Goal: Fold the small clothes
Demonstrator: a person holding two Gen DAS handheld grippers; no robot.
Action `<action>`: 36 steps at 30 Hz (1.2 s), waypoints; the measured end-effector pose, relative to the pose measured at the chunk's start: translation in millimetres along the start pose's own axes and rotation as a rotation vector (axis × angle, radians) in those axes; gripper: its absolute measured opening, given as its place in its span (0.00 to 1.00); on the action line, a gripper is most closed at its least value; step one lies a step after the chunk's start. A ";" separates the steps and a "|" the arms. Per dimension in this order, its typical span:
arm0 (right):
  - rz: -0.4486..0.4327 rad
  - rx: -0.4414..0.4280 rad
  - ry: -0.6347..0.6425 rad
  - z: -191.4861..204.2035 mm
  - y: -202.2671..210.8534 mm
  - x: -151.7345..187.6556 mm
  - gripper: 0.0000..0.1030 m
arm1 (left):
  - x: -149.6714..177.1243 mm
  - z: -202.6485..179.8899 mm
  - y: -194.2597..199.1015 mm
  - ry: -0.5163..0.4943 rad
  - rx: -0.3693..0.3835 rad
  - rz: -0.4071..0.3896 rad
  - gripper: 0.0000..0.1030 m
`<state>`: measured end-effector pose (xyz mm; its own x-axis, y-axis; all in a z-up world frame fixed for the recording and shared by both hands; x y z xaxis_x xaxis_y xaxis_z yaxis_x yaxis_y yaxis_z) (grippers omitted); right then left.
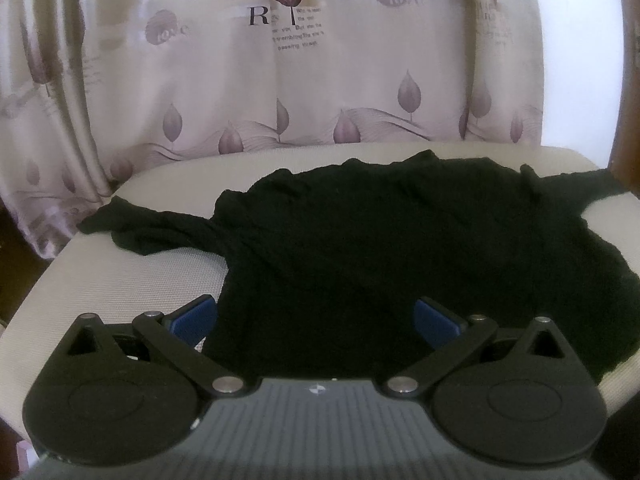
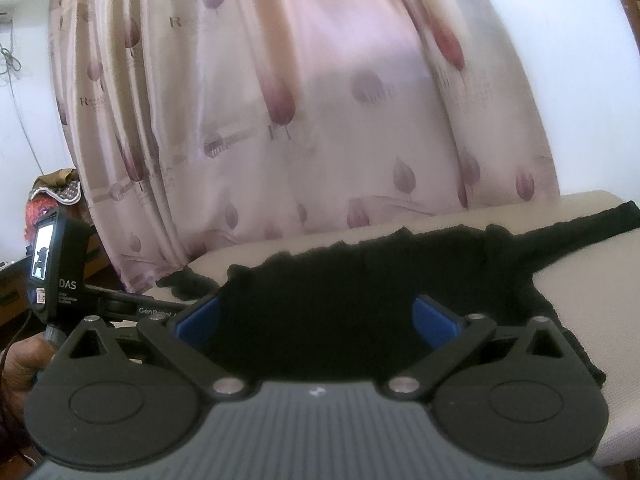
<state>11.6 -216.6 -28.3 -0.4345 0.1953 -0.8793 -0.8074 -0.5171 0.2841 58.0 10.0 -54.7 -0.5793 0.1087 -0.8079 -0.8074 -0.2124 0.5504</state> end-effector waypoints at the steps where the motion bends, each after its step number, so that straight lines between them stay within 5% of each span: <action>1: 0.001 0.000 -0.003 -0.3 -0.3 0.5 1.00 | 0.0 -0.5 -0.8 -0.003 -0.002 0.001 1.00; 36: 0.086 -0.012 -0.046 -12.7 -32.7 8.2 1.00 | -3.4 2.1 -46.7 -0.021 -0.032 0.064 1.00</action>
<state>39.5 -208.7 -49.6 -0.5203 0.1880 -0.8330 -0.7616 -0.5435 0.3530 97.5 21.6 -77.2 -0.6319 0.1144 -0.7665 -0.7650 -0.2508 0.5932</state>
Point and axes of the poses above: each gripper's, at about its wrist camera, not at the fingertips, and y roughly against the way its jaws point, z to its left, x to its underside, the point moved 4 cm from there along -y, roughly the way its jaws point, and after that the axes turned 9 degrees about -x, right-handed, at the moved point
